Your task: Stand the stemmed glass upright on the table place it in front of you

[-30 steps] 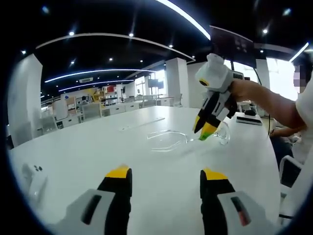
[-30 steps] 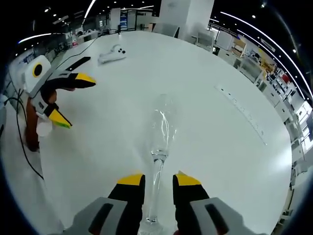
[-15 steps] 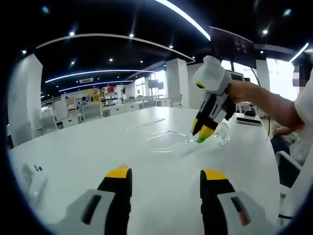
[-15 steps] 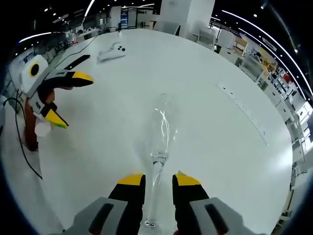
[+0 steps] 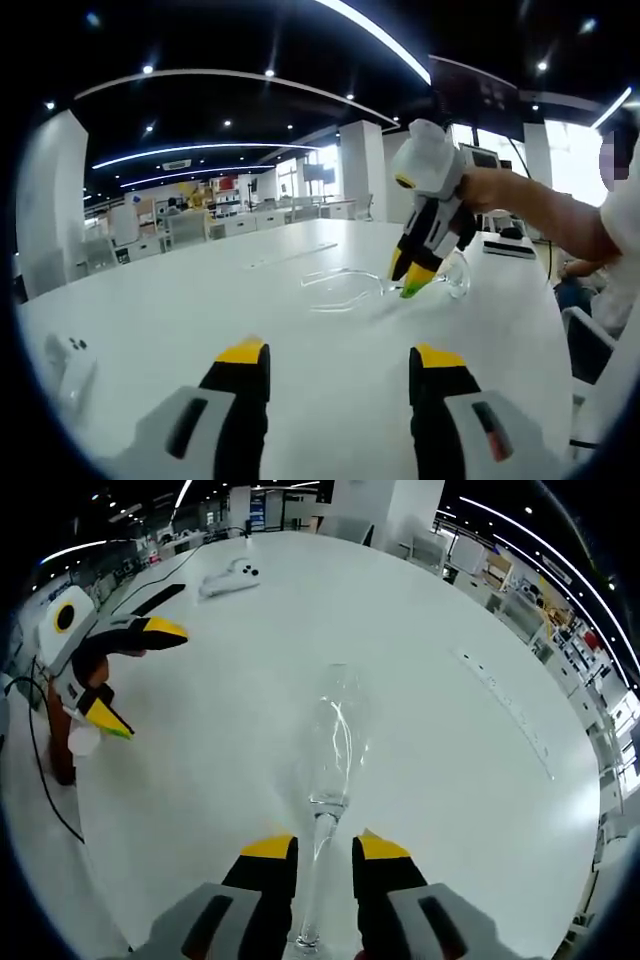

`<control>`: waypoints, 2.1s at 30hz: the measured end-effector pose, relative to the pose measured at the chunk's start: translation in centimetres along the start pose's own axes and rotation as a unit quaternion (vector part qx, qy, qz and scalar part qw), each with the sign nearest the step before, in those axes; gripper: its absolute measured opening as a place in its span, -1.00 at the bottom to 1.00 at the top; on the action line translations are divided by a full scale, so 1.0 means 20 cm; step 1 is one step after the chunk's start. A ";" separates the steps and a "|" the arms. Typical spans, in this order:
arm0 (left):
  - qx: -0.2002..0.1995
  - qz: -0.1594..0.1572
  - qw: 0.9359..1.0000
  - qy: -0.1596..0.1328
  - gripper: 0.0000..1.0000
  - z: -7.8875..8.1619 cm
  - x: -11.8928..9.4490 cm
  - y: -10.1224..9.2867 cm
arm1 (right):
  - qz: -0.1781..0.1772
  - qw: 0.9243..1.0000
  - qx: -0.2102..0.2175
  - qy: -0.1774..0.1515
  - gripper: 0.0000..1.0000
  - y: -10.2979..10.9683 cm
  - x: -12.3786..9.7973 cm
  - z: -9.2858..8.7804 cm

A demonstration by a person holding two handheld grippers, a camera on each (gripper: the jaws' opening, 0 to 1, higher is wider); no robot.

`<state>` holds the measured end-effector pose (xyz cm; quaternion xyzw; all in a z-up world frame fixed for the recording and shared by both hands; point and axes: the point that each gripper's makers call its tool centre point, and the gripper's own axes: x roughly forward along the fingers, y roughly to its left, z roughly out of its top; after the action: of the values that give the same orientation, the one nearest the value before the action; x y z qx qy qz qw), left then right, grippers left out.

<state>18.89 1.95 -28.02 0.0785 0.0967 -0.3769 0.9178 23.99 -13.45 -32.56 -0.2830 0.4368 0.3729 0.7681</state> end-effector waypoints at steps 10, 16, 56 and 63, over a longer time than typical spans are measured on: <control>0.000 0.001 1.000 -0.001 0.12 0.00 0.00 0.00 | 0.003 1.000 -0.001 0.002 -0.51 0.00 0.02 0.01; 0.000 0.000 1.000 0.000 0.12 0.00 0.00 0.00 | 0.005 1.000 -0.002 0.007 -0.51 0.00 0.04 0.00; 0.000 0.002 1.000 -0.001 0.12 0.01 0.00 0.00 | 0.004 1.000 -0.012 0.027 -0.56 0.00 0.07 0.00; 0.000 0.001 1.000 -0.001 0.12 0.01 0.00 0.00 | 0.004 0.999 -0.012 0.031 -0.57 0.00 0.09 -0.01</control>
<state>18.96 1.96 -27.79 0.0782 0.0953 -0.3758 0.9185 24.45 -12.92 -34.13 -0.3017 0.4569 0.3722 0.7495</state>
